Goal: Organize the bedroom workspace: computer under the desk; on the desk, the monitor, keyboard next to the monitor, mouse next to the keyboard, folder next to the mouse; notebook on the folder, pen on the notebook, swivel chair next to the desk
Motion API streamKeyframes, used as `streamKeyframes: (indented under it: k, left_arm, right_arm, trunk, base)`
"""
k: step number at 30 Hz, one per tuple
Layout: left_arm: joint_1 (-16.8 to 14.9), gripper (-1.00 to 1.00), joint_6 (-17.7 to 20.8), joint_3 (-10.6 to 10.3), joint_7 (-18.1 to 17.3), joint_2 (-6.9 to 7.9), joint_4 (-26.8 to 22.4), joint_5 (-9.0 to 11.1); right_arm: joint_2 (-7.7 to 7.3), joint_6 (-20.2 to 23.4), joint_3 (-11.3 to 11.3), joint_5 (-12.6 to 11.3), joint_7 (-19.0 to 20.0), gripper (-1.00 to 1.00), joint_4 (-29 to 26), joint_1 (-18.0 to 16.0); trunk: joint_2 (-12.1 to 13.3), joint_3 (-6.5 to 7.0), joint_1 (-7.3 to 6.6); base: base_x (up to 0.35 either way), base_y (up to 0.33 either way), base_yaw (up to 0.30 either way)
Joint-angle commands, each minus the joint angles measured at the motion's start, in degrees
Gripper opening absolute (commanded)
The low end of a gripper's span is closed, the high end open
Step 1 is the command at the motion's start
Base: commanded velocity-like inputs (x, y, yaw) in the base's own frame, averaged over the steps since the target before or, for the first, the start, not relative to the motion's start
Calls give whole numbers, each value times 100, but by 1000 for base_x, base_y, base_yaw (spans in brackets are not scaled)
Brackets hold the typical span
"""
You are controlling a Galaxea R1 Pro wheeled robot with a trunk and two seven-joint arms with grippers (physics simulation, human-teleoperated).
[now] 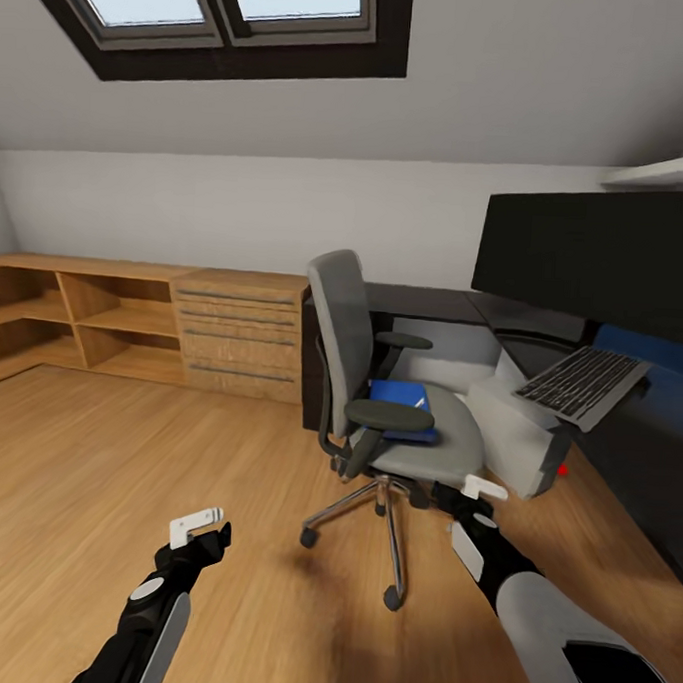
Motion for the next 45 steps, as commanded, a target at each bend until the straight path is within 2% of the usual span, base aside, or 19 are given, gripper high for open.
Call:
streamKeyframes:
  k: [1,6,9,13,14,15,16,20,21,23,28,41,45]
  left_arm:
    - [-1,100,25,13,25,24,-16,61]
    - [-1,100,25,23,25,45,-34,61]
    - [-1,100,40,26,25,62,-89,61]
    - [-1,100,76,27,25,73,-114,61]
    - [-1,100,83,28,25,76,-118,61]
    - [-1,100,92,26,25,77,-124,61]
    - [-1,100,93,24,25,75,-123,61]
    - [-1,100,97,21,25,73,-125,61]
    - [-1,100,97,20,25,73,-126,61]
    - [-1,100,97,20,25,72,-124,61]
    - [-1,100,96,19,25,72,-118,67]
    - [-1,100,96,19,17,72,-115,61]
    - [-1,100,96,25,17,73,-114,67]
  right_arm:
    - [-4,-30,-2,-241,16,100,10,-5]
    - [-12,-28,-4,-433,137,100,26,-5]
    - [-16,-24,-11,-631,377,100,94,-5]
    - [-22,-19,-13,-1084,694,100,193,-5]
    - [-22,-17,-12,-1285,816,100,217,-5]
    - [-20,-3,-11,-1734,1007,100,246,-5]
    - [-19,0,-11,-1894,1044,100,251,-5]
    - [-24,6,-11,-2236,1088,100,258,-3]
    - [-39,13,-11,-2388,1098,100,262,-3]
    - [-87,35,-11,-2509,1103,100,266,-4]
    - [-164,138,-3,-2733,1105,100,253,-5]
    - [-204,136,-28,-2807,1108,100,226,-5]
    - [-300,136,-30,-2816,1107,100,241,-5]
  trunk:
    - [-3,-2,-1]
    - [-3,12,-1]
    - [-3,18,-1]
    - [-3,20,-1]
    - [-3,21,-1]
    - [-3,21,-1]
    - [-3,21,-1]
    - [-3,21,-1]
    - [-3,21,-1]
    - [-3,21,-1]
    - [-3,21,-1]
    - [-3,21,-1]
    - [-3,21,-1]
  base:
    - [0,0,-274]
    - [0,0,-277]
    - [0,0,-281]
    - [0,0,-230]
    - [0,0,-111]
    - [0,0,-36]
    - [0,0,-23]
    - [0,0,-12]
    - [0,0,-4]
    - [0,0,-3]
    - [0,0,-1]
    - [176,0,0]
    - [253,0,0]
